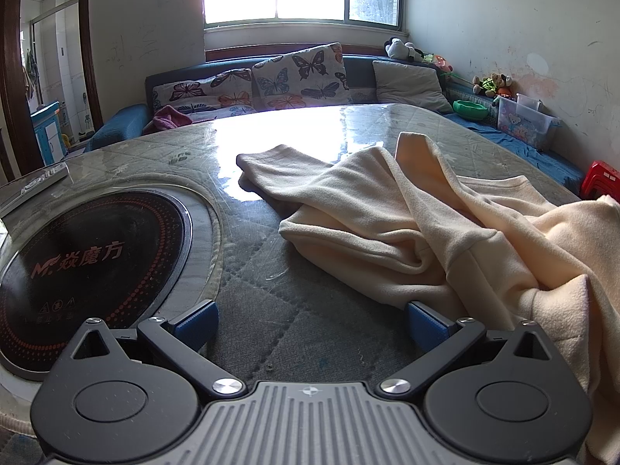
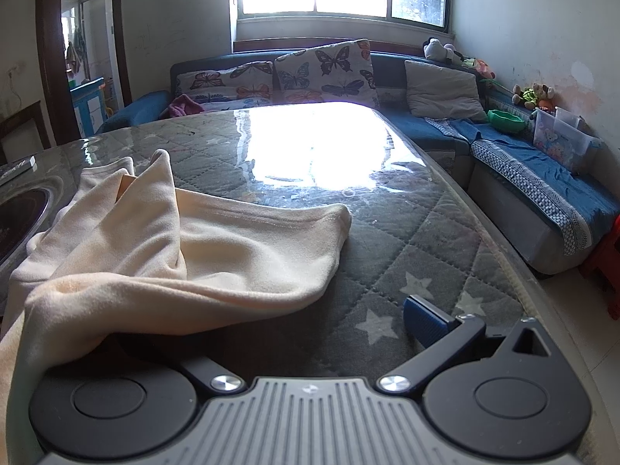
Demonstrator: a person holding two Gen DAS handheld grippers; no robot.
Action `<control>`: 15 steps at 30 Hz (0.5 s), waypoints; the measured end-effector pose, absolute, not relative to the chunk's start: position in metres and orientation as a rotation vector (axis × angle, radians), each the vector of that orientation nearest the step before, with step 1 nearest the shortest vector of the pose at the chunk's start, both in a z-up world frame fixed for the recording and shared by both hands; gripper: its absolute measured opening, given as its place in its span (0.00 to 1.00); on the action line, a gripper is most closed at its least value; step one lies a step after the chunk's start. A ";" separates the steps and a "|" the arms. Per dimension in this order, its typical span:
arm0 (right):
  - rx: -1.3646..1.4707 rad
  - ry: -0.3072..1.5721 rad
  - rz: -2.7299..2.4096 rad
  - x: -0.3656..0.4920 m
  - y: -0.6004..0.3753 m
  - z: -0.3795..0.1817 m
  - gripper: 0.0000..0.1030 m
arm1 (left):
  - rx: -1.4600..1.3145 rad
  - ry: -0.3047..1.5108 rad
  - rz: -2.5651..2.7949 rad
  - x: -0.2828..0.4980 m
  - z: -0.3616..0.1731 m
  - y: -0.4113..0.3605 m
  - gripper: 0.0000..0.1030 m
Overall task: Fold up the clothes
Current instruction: 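Move both tools toward the crumpled cream sweatshirt on the table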
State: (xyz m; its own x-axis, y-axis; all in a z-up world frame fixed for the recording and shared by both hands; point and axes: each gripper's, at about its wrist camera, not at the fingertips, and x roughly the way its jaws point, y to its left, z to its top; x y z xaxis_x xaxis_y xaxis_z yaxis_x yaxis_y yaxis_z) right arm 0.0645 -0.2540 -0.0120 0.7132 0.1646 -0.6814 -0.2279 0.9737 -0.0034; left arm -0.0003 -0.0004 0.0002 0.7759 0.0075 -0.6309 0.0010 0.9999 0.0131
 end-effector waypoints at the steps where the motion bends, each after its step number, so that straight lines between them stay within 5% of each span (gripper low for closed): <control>1: -0.087 0.745 0.212 0.064 -0.255 -0.012 1.00 | 0.013 0.683 0.003 -0.001 0.001 -0.001 1.00; 15: -0.091 0.660 0.139 0.014 -0.279 0.000 1.00 | -0.001 0.701 0.035 -0.012 0.004 -0.002 1.00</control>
